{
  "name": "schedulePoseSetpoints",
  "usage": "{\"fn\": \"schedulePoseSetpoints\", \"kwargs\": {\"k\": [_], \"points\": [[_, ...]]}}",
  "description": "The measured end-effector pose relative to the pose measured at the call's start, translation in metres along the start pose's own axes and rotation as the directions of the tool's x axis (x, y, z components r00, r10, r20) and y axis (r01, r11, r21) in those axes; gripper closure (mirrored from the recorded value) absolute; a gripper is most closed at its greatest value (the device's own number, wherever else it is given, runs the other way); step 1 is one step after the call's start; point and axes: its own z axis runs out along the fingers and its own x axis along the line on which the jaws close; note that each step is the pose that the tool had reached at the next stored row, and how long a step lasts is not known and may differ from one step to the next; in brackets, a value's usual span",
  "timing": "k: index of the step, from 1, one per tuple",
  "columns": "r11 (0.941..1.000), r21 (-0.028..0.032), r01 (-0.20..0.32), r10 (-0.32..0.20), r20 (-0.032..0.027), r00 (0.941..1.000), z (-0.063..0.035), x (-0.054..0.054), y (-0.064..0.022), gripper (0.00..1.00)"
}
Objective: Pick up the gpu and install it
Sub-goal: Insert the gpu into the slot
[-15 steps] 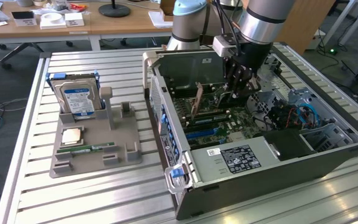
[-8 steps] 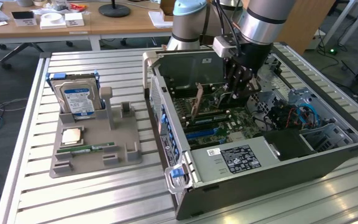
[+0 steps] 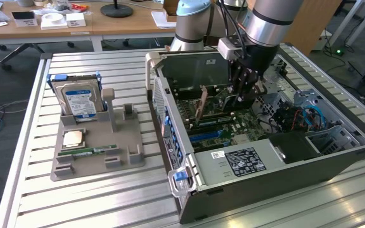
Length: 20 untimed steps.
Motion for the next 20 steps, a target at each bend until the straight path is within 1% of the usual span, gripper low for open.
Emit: {"fn": "schedulePoseSetpoints", "kwargs": {"k": [15,20], "points": [[1.0000,0.0000,0.000,0.000,0.0000,1.0000,0.0013,0.0002,-0.0001,0.74],[1.0000,-0.0001,0.000,0.000,0.0000,1.0000,0.0014,0.0018,0.0001,0.74]]}}
